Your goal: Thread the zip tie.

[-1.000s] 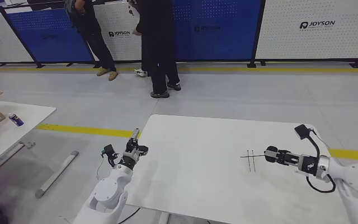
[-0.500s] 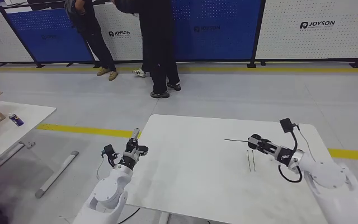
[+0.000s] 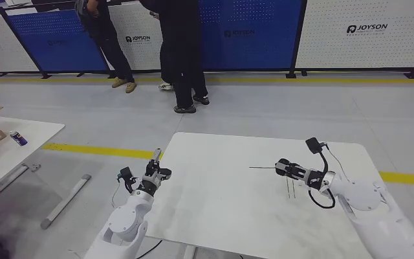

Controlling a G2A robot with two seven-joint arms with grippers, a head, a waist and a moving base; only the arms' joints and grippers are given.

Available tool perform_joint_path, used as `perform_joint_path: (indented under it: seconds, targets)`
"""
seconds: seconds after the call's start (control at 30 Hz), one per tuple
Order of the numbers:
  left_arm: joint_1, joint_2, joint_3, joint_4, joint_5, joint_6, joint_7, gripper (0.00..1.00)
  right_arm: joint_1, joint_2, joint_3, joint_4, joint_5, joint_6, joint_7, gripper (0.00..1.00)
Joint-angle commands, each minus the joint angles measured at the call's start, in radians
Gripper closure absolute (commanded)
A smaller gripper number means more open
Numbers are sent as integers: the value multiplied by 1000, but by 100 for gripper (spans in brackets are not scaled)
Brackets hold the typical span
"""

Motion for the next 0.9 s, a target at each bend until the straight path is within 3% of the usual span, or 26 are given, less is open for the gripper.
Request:
perform_joint_path:
  seconds: [0.0,0.2,0.3,0.4,0.77,0.87]
  targets:
    - [-3,2,0,-16,2,35,-44,0,-2,1,-5,-19,-68,3,-41,100]
    - [15,11,7,-107,-4,193,-210,0,-6,-4,-45,-68,-241,-96,-121,100]
    - [16,13,26,-132,5,245,-237,0,-1,-7,-65,-66,-327,-135,-154,100]
    - [2,10,48,-134,-59,309,-256,0,3,-12,-82,-58,-349,-136,-159,100]
    - [-1,9,51,-127,-77,314,-263,0,3,-12,-82,-58,-349,-136,-159,100]
    - [-15,11,43,-107,-156,325,-300,0,-12,-12,-90,-100,-471,-136,-235,100]
